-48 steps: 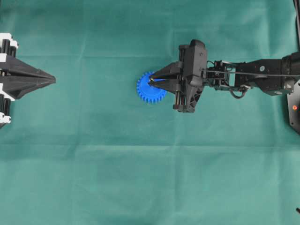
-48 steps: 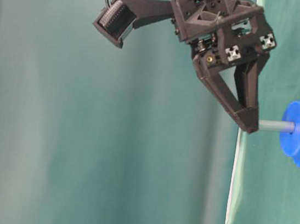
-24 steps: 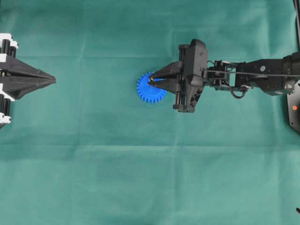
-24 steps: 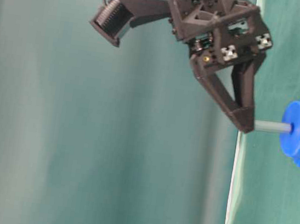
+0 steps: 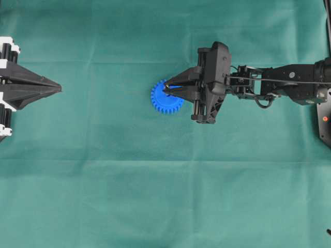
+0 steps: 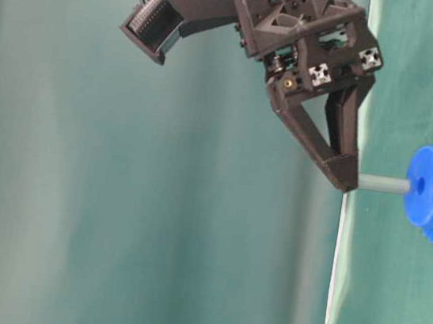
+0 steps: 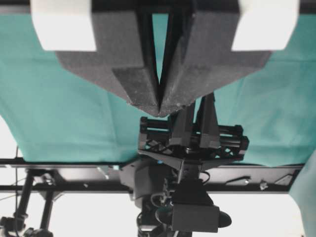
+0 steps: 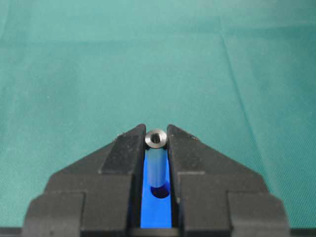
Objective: Insert the shaft placed at a random location into the center hole of the medium gear at another random location.
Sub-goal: 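Lower the held shaft into the blue gear's center hole, then open the right gripper and raise it away from the gear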
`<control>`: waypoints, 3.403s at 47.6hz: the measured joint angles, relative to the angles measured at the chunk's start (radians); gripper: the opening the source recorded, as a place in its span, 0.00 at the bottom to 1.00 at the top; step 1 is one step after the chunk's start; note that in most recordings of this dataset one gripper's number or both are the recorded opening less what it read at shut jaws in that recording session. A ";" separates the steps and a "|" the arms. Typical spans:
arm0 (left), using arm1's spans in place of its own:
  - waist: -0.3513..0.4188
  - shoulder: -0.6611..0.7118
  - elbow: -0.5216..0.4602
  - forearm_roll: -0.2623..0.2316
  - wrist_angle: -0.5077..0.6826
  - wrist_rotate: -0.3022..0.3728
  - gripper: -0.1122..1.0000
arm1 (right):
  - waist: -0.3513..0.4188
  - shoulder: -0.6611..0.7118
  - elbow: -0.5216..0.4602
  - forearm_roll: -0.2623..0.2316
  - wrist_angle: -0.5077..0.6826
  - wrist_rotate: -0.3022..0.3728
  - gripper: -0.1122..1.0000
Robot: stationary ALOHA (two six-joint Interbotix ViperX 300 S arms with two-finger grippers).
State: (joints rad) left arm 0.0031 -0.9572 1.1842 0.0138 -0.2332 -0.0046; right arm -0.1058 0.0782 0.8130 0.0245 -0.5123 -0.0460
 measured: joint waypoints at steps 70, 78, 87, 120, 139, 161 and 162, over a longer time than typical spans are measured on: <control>0.000 0.000 0.000 0.000 0.002 0.000 0.10 | -0.006 0.114 -0.006 0.000 -0.046 -0.002 0.22; 0.000 0.000 -0.002 0.000 0.003 0.000 0.10 | -0.005 0.114 -0.006 0.000 -0.046 -0.003 0.23; 0.000 0.000 0.000 0.000 0.003 0.000 0.10 | -0.003 0.114 -0.006 0.000 -0.044 -0.003 0.67; -0.002 0.000 -0.002 0.000 0.003 0.000 0.10 | 0.000 -0.034 0.011 0.000 0.023 -0.002 0.87; 0.000 0.000 0.000 0.000 0.003 0.000 0.10 | 0.000 -0.074 0.058 0.000 0.026 -0.002 0.87; 0.000 0.000 -0.002 0.000 0.003 0.000 0.10 | 0.002 -0.114 0.098 0.000 0.026 -0.002 0.87; 0.000 0.000 0.000 0.000 0.003 0.000 0.10 | 0.002 -0.114 0.098 0.000 0.026 -0.003 0.87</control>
State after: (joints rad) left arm 0.0031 -0.9572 1.1842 0.0138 -0.2301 -0.0046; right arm -0.1043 -0.0353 0.9112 0.0245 -0.4863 -0.0491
